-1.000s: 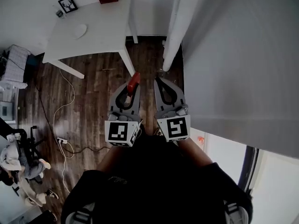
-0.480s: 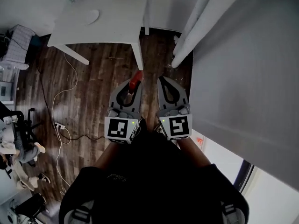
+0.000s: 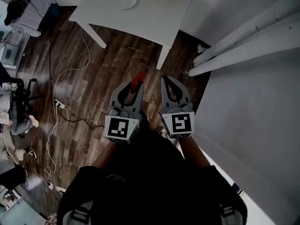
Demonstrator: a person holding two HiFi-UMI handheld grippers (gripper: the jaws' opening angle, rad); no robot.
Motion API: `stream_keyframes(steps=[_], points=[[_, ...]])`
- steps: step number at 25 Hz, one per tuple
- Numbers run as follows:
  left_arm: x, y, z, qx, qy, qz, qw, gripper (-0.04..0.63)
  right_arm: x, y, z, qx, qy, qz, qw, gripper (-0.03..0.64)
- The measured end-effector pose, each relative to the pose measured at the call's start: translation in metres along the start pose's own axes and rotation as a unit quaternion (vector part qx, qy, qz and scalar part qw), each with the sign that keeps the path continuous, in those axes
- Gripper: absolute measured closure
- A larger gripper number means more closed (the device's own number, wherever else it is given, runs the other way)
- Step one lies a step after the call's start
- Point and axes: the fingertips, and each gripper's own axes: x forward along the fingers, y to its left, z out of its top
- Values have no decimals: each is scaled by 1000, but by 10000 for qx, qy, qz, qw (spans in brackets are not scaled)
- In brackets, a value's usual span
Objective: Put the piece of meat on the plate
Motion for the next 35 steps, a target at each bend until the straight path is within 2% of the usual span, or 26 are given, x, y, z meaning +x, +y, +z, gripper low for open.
stream_keyframes(steps=[5, 10, 18, 24, 27, 32, 35], points=[[0, 57, 0, -147, -22, 93, 9998, 508, 51, 32, 8, -247, 95, 236, 9994, 595], [12, 96, 8, -113, -29, -75, 9999, 508, 91, 46, 19, -404, 228, 342, 9983, 595], [30, 118, -2, -320, 34, -273, 9991, 508, 123, 43, 12, -589, 513, 409, 9961, 595], [56, 130, -12, -78, 218, -301, 9993, 508, 156, 24, -1, -460, 651, 604, 9950, 595], [70, 143, -10, -14, 302, -174, 9994, 508, 181, 15, -4, -434, 581, 774, 9944, 595], [106, 157, 3, -104, 469, -124, 9988, 508, 217, 1, -3, -238, 559, 1086, 9922, 595], [131, 158, 1, 184, 600, -216, 9978, 508, 235, -14, -8, -136, 591, 1117, 9919, 595]])
